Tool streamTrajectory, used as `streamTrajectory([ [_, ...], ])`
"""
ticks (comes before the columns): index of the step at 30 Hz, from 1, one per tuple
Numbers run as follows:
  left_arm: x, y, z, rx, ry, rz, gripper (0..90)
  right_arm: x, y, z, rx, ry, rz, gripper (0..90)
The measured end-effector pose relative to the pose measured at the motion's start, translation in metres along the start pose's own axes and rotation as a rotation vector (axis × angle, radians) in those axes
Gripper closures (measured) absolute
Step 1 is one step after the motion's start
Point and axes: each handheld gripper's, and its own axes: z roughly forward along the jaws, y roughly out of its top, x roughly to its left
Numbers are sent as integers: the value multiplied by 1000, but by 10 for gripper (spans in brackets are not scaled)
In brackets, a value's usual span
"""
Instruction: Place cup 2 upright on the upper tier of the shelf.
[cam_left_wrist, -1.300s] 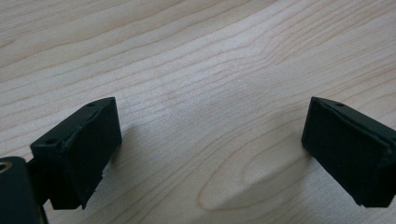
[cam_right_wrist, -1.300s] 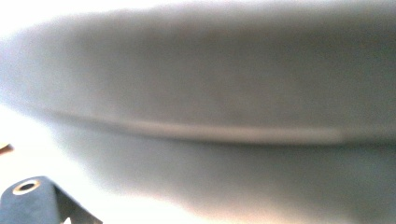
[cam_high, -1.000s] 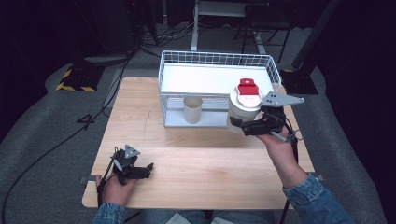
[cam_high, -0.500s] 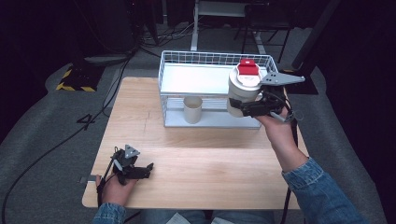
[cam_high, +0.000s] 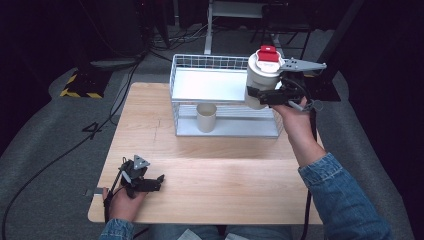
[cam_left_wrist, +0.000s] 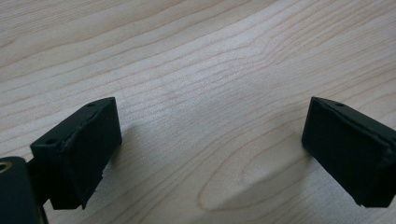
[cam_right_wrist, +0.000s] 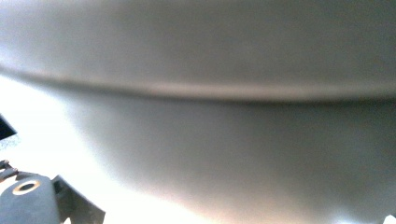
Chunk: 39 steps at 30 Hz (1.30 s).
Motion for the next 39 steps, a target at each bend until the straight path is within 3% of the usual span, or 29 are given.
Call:
streamTrajectory([
  [4, 0, 0, 0, 0, 0, 0, 54, -8, 5, 8, 8, -21, -5, 105],
  [15, 0, 0, 0, 1, 0, 1, 54, -30, 8, 32, -4, -68, 42, 105],
  [22, 0, 0, 0, 0, 10, -9, 54, -37, 8, 47, 0, -109, 45, 105],
  [30, 1, 1, 0, 0, 9, -10, 54, -47, 2, 62, 5, -155, 100, 105],
  [39, 1, 1, 0, 3, 8, -11, 54, -50, -1, 68, 21, -171, 111, 105],
])
